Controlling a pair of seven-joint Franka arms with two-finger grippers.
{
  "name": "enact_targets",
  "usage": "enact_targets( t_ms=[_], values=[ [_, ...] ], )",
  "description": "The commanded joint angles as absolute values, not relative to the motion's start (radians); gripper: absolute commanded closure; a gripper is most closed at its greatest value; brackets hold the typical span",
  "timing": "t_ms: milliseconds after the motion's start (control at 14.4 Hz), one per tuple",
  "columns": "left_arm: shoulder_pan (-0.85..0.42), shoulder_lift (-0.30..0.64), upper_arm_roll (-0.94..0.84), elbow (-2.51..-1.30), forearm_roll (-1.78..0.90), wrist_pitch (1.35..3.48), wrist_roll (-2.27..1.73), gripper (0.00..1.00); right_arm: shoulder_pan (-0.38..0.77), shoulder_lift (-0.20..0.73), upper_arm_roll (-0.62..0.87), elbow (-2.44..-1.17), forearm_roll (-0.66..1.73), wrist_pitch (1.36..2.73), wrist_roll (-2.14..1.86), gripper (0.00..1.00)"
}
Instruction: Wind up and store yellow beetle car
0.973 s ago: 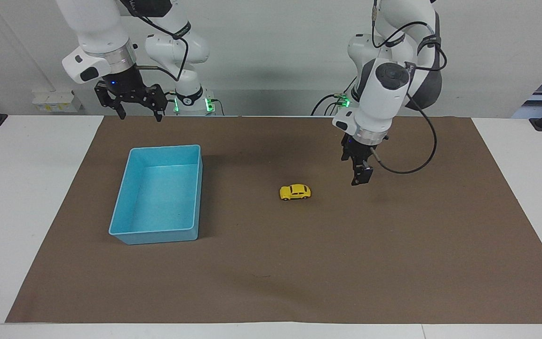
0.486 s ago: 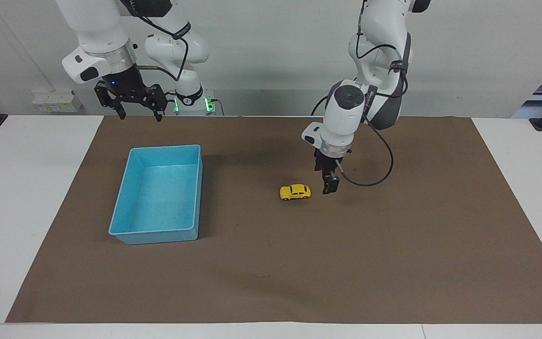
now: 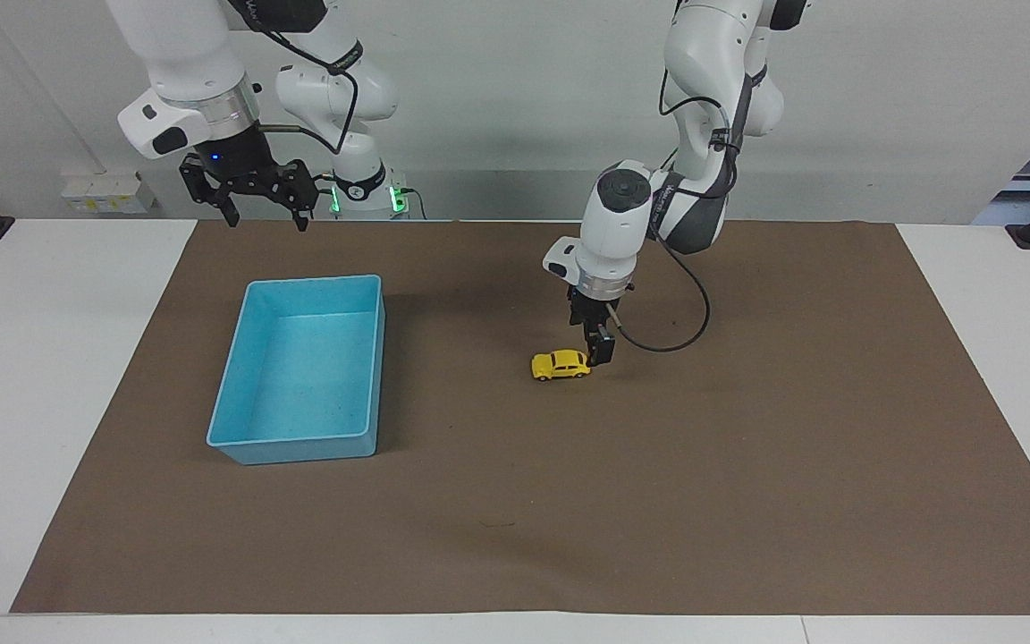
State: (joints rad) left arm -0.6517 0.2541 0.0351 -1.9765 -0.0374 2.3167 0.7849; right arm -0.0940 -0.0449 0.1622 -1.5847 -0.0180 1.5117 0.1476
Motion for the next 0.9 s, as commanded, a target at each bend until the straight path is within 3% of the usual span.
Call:
enact_targets(
  t_ms=[0, 347, 417, 486, 556, 625, 695, 834],
  values=[
    [-0.692, 0.304, 0.057, -1.983, -0.041, 2.390, 0.729, 0.00, -0.107, -0.057, 0.169, -1.601, 0.000, 1.523, 0.133, 0.00],
    [-0.718, 0.341, 0.061, -1.959, -0.029, 2.388, 0.687, 0.01, -0.107, -0.057, 0.169, -1.601, 0.000, 1.523, 0.133, 0.00],
    [-0.718, 0.342, 0.060, -1.950, -0.012, 2.387, 0.686, 0.08, -0.107, -0.057, 0.169, -1.601, 0.000, 1.523, 0.133, 0.00],
    [-0.718, 0.344, 0.060, -1.948, 0.001, 2.387, 0.686, 0.17, -0.107, -0.057, 0.169, -1.601, 0.000, 1.523, 0.133, 0.00],
    [-0.719, 0.344, 0.060, -1.950, 0.003, 2.387, 0.686, 0.43, -0.109, -0.057, 0.169, -1.601, 0.000, 1.523, 0.133, 0.00],
    [-0.718, 0.344, 0.058, -1.950, 0.003, 2.385, 0.686, 0.76, -0.107, -0.057, 0.169, -1.600, 0.000, 1.523, 0.133, 0.00],
    [-0.718, 0.344, 0.058, -1.950, 0.005, 2.385, 0.687, 0.99, -0.107, -0.057, 0.169, -1.601, 0.000, 1.523, 0.133, 0.00],
    [-0.715, 0.345, 0.057, -1.950, 0.005, 2.385, 0.690, 1.00, -0.107, -0.057, 0.169, -1.601, 0.000, 1.523, 0.133, 0.00]
  ],
)
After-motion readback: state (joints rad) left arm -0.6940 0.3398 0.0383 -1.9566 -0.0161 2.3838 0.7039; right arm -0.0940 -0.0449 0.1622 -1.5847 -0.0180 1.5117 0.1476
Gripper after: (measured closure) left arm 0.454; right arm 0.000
